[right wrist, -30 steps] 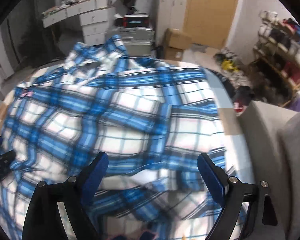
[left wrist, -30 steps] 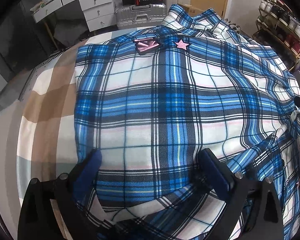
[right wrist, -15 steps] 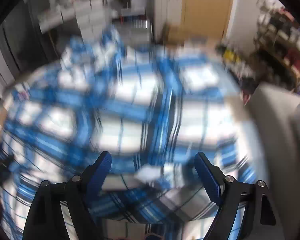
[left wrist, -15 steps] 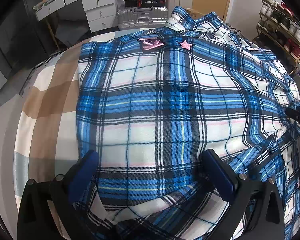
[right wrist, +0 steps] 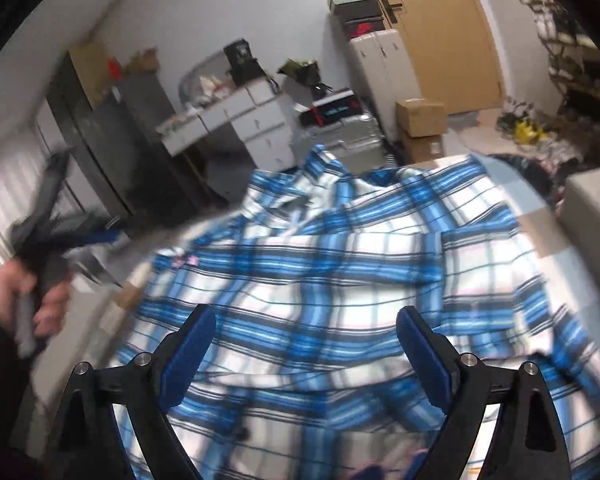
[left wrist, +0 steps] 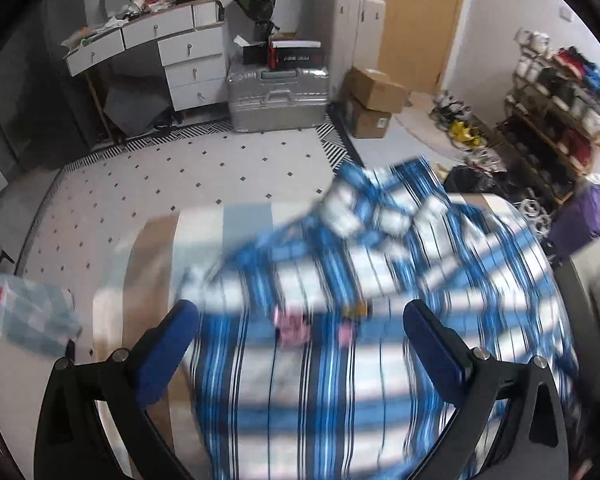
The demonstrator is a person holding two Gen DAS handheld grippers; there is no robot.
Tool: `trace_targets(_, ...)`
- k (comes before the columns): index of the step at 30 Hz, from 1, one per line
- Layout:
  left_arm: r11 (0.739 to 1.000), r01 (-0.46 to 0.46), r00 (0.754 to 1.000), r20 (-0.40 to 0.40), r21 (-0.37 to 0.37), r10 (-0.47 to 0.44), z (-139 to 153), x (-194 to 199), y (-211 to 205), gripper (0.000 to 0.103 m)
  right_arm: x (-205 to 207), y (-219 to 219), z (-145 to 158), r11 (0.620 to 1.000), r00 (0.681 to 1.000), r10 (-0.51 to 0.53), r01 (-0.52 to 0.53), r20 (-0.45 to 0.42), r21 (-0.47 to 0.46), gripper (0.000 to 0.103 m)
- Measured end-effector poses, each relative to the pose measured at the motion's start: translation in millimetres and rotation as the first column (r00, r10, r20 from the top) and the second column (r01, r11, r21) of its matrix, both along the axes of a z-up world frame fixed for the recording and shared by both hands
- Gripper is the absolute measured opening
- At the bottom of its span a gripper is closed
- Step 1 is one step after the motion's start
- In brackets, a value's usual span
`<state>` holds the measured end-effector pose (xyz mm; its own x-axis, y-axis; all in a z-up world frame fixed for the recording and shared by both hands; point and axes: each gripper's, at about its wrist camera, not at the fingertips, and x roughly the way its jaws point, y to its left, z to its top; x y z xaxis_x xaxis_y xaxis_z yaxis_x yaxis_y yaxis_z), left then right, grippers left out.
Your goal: Fold large clothes
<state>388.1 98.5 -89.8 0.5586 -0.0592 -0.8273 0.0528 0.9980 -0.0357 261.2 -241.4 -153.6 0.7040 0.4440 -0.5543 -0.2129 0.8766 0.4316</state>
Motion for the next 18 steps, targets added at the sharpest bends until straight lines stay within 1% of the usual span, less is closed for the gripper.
trace_targets(1,1.0,-0.003,1.0,-0.018,0.009,0.003,-2,17,-7,0.1,-3,-2,-3,1.0,1.0,0.002,-0.002,0.007,0.025,0.092)
trace_targets(2,1.0,-0.007,0.999,-0.039,0.016,0.008,-6,39,-15,0.1,2,-5,-13,0.999,1.0,0.0,0.0,0.011,0.041,0.092)
trace_targets(3,1.0,-0.007,0.999,-0.053,0.016,0.008,-10,49,-20,0.1,0,-8,-17,0.998,1.0,-0.011,0.01,0.009,0.067,0.092)
trace_targets(4,1.0,-0.007,0.997,-0.079,0.022,0.009,-19,69,-29,0.1,0,-10,-20,0.995,1.0,-0.01,0.011,-0.012,0.097,0.093)
trace_targets(5,1.0,0.003,0.995,-0.095,0.031,0.0,-27,78,-37,0.1,5,-12,-27,0.993,1.0,0.002,0.001,-0.021,0.119,0.094)
trace_targets(6,0.999,0.007,0.994,-0.105,0.042,-0.003,-34,89,-44,0.1,7,-14,-27,0.99,1.0,0.01,-0.008,-0.015,0.141,0.094)
trace_targets(8,0.998,0.019,0.994,-0.105,0.062,-0.012,-43,106,-56,0.1,7,-20,-29,0.987,1.0,0.001,-0.001,0.0,0.158,0.094)
trace_targets(10,0.998,0.019,0.996,-0.092,0.061,-0.014,-45,117,-60,0.1,9,-22,-33,0.982,1.0,0.021,-0.018,-0.016,0.186,0.094)
trace_targets(11,0.998,0.004,0.996,-0.095,0.069,0.003,-51,129,-62,0.1,11,-23,-38,0.981,0.999,0.027,-0.021,-0.025,0.195,0.094)
trace_targets(12,0.998,-0.011,0.995,-0.098,0.059,0.017,-56,136,-60,0.1,12,-23,-41,0.979,0.999,0.029,-0.021,-0.036,0.202,0.094)
trace_targets(13,0.998,-0.024,0.993,-0.112,0.05,0.029,-59,140,-58,0.1,13,-24,-42,0.977,0.998,0.031,-0.02,-0.049,0.211,0.094)
trace_targets(14,0.998,-0.044,0.988,-0.146,0.048,0.05,-71,148,-55,0.1,14,-25,-43,0.976,0.998,0.034,-0.021,-0.056,0.218,0.094)
trace_targets(15,0.997,-0.056,0.982,-0.18,0.057,0.066,-78,149,-52,0.097,14,-26,-44,0.974,0.998,0.036,-0.022,-0.059,0.226,0.094)
trace_targets(16,0.997,-0.056,0.977,-0.201,0.051,0.066,-84,150,-50,0.089,14,-27,-45,0.973,0.998,0.033,-0.019,-0.058,0.231,0.094)
trace_targets(17,0.998,-0.049,0.97,-0.234,0.043,0.058,-92,149,-49,0.062,13,-29,-46,0.972,0.998,0.03,-0.015,-0.058,0.235,0.095)
trace_targets(18,0.999,-0.036,0.965,-0.26,0.032,0.043,-96,148,-50,0.028,14,-29,-47,0.971,0.998,0.031,-0.015,-0.062,0.238,0.095)
